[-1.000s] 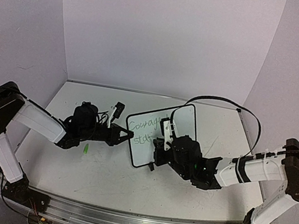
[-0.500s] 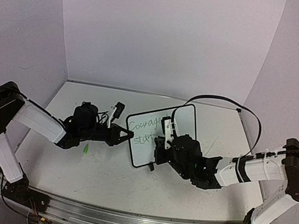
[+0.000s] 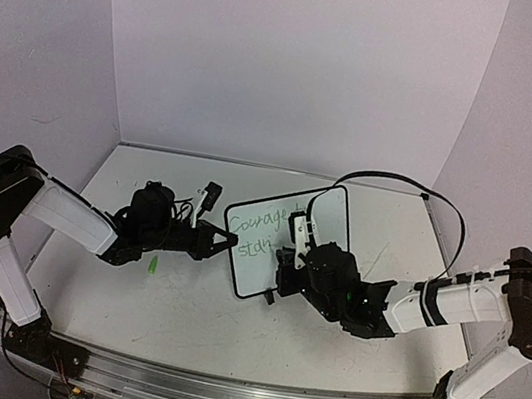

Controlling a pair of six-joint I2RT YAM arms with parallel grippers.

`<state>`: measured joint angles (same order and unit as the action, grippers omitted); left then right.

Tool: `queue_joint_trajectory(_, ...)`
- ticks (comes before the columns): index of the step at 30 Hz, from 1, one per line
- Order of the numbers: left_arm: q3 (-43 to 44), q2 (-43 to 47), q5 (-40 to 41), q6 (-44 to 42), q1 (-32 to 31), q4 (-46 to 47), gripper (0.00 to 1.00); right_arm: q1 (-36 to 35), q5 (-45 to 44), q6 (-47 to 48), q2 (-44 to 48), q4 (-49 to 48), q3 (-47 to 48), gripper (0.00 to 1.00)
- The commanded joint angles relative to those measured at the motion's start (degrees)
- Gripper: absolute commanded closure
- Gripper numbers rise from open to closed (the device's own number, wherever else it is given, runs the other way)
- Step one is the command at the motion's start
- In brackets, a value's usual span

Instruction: Write a sentence on the whiteboard

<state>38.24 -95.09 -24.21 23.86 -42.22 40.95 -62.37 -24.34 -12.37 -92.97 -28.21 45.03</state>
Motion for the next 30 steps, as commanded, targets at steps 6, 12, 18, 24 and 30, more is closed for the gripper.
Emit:
queue_joint_trajectory(6,-0.62,1.35,1.79,-2.86,0.10,-2.75,1.00,0.72,0.82,-1.30,0.97,2.46,-1.19,1.00)
queue_joint_trajectory(12,-0.36,1.15,1.74,-2.85,0.11,-2.75,1.00,0.75,0.61,-1.09,1.63,2.43,-0.67,1.00)
queue_joint_trajectory(18,-0.43,1.20,1.89,-2.84,0.07,-2.75,1.00,0.94,0.50,0.44,7.13,-0.11,-2.03,1.00)
queue_joint_trajectory(24,-0.35,1.47,1.66,-2.76,0.11,-2.80,1.00,1.24,1.50,1.69,7.17,-0.98,-3.02,1.00)
queue_joint_trajectory(30,-0.34,1.44,1.71,-2.68,0.06,-2.81,1.00,1.26,1.45,2.84,6.85,-1.07,-3.08,1.00)
